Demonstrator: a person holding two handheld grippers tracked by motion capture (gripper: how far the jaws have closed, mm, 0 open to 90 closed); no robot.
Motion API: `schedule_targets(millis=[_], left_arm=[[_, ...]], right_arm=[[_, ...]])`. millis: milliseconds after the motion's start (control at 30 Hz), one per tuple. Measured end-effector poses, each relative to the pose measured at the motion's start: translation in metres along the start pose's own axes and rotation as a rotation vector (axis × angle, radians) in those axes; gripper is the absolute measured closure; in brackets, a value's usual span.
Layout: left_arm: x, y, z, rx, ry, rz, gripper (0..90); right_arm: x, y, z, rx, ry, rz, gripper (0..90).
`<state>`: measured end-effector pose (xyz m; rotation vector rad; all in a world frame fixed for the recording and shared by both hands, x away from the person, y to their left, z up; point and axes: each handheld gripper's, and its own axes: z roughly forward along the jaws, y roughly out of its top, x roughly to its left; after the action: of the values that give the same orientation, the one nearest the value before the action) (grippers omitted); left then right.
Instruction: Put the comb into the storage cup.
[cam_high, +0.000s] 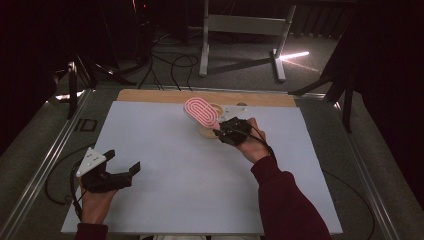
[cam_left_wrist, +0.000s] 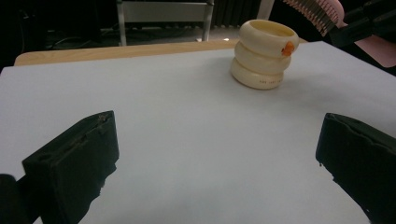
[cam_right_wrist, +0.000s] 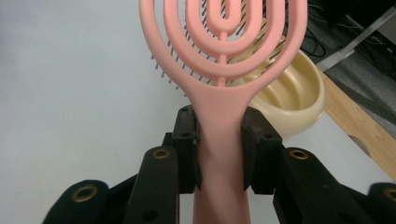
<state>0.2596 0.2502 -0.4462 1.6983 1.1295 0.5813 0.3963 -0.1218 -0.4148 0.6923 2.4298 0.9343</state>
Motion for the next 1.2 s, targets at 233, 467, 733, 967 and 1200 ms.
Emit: schedule_targets(millis=[233,467,733,967,1200], left_arm=[[-0.009,0.020,0.019,0.016,-0.020,0.019,0.0],[-0.013,0.036,0.041,0.044,-0.049,-0.012,0.0],[-0.016,0.052,0.065,0.059,-0.080,-0.041,0.0],[-0.021,0.062,0.079,0.054,-0.119,-0.047,0.0],[-0.028,0.071,0.089,0.052,-0.147,-0.036,0.0]], right_arm=[[0.003,0.001,0.004,-0.023,-0.010,0.000,70.2],[0.004,0.002,0.006,-0.036,-0.022,-0.005,70.3],[0.004,0.001,0.011,-0.056,-0.016,0.013,70.2],[0.007,0.001,0.013,-0.065,-0.009,0.012,70.2],[0.013,0.001,0.013,-0.075,-0.005,0.003,70.2]])
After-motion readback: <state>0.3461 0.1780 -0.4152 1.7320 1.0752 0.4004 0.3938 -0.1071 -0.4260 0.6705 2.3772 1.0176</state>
